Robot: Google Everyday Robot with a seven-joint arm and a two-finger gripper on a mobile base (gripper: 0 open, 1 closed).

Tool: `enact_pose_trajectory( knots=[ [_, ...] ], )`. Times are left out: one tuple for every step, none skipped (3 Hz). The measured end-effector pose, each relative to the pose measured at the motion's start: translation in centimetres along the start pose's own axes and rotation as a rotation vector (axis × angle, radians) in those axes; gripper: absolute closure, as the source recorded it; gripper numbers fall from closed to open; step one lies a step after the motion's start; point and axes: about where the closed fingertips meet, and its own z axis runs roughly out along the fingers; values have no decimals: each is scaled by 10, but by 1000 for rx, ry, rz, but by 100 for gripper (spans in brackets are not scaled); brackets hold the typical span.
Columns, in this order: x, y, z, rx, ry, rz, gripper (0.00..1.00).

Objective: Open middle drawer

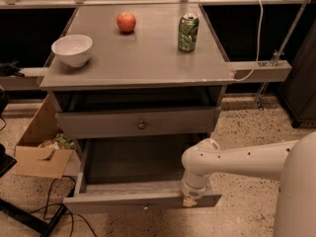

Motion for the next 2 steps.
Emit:
enact_pose_trajectory(
  knots=[
    [-1, -6, -1, 0, 0, 0, 95],
    [-3, -11, -3, 0, 0, 0, 100]
  ],
)
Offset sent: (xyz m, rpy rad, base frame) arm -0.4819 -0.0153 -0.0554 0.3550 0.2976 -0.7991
